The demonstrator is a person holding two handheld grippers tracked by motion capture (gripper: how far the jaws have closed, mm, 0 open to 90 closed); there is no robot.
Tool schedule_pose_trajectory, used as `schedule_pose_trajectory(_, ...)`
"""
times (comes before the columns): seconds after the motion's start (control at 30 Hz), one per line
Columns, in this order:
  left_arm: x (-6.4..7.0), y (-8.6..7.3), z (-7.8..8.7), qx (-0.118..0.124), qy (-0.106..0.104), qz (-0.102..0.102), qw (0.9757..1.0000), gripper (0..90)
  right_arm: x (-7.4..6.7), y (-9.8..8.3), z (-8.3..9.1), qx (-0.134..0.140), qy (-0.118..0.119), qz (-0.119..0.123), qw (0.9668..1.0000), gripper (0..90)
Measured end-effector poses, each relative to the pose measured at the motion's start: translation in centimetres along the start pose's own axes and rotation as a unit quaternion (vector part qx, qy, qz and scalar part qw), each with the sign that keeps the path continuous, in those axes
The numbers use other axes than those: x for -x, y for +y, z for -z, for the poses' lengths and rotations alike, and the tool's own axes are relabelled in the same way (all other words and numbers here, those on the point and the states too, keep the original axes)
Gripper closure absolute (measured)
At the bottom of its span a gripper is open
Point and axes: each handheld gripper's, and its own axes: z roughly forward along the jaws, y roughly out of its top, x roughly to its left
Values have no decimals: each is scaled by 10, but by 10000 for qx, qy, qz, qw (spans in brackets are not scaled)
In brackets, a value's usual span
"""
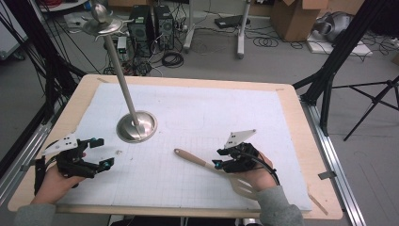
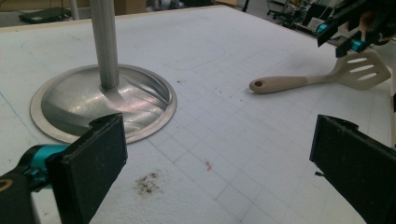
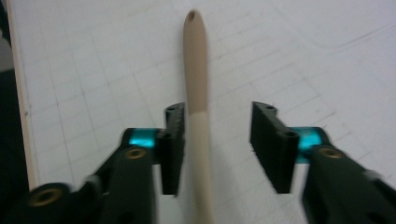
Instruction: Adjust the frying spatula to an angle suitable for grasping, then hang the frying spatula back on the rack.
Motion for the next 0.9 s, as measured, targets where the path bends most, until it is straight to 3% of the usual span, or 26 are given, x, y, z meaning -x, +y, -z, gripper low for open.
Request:
schedule_pose_trajectory(0.07, -2, 0, -1, -12, 5, 19, 10000, 44, -2, -2, -2, -80, 59, 36, 9999, 417)
schedule_pose_trajectory(0.1, -3, 0, -3, -20, 11, 31, 10000, 44, -2, -5, -3, -71, 77, 54, 9999, 339)
schedule_pose_trajectory(0.13, -3, 0, -3, -20, 11, 31, 10000, 44, -2, -5, -3, -71, 77, 54, 9999, 339)
schedule_pose_trajectory(0.17, -4, 0, -3, -23, 13, 26, 10000, 45, -1, -8, -2, -55, 78, -25, 10000, 243)
schedule_pose_trajectory(0.2, -5, 0, -4, -28, 17, 32, 10000, 45, -1, -8, -2, -55, 78, -25, 10000, 243)
schedule_pose_trajectory(0.23, -6, 0, -5, -27, 37, 50, 10000, 44, -1, -10, 0, -36, 29, -11, 10000, 145)
schedule_pose_trajectory(0.43, -11, -2, -3, 14, 87, 133, 9999, 44, -6, -14, 4, 123, 26, 77, 9999, 104)
schedule_pose_trajectory(0.57, -13, -2, -3, 47, 101, 170, 9998, 45, -11, -14, 3, 13, 85, 218, 9997, 104)
schedule_pose_trajectory(0.9, -12, -3, -4, -21, 92, 158, 9998, 44, -13, -16, -4, -327, 205, 268, 9989, 149)
